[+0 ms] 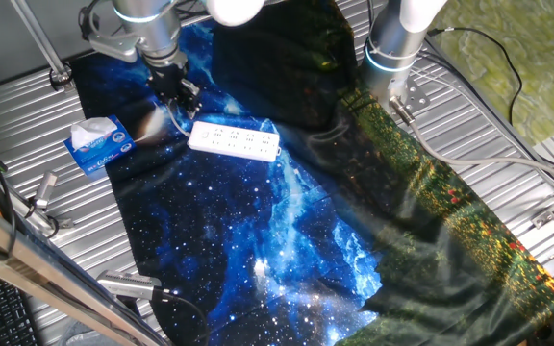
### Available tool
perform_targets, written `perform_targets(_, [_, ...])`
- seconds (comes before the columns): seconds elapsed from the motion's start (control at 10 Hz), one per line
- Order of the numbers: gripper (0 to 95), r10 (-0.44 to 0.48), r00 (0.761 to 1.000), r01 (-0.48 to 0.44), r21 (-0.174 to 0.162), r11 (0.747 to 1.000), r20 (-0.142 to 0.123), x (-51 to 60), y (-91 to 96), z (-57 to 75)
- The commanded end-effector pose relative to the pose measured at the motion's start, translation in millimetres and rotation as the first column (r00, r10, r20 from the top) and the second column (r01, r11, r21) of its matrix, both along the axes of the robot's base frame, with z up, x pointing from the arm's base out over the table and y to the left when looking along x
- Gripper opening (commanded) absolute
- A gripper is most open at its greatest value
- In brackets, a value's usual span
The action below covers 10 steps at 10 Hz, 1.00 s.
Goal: Turn off the power strip by pressing the button
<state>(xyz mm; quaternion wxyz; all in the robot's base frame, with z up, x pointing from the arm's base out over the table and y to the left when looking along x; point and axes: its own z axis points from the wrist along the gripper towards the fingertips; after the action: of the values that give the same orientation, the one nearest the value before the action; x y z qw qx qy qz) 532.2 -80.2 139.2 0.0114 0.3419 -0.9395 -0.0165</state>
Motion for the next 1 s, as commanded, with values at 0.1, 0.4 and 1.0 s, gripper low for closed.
perform_targets(0.1, [57.0, 0.001, 1.000, -0.001, -0.005, 1.000, 0.002, -1.9, -0.5, -7.8])
perform_targets(0.4, [57.0, 0.002, 1.000, -0.002, -0.004, 1.000, 0.001, -2.3, -5.7, -20.8])
perform_targets(1.0, [38.0, -0.032, 0.999, 0.032, -0.014, 0.999, -0.009, 3.4, -1.4, -30.2])
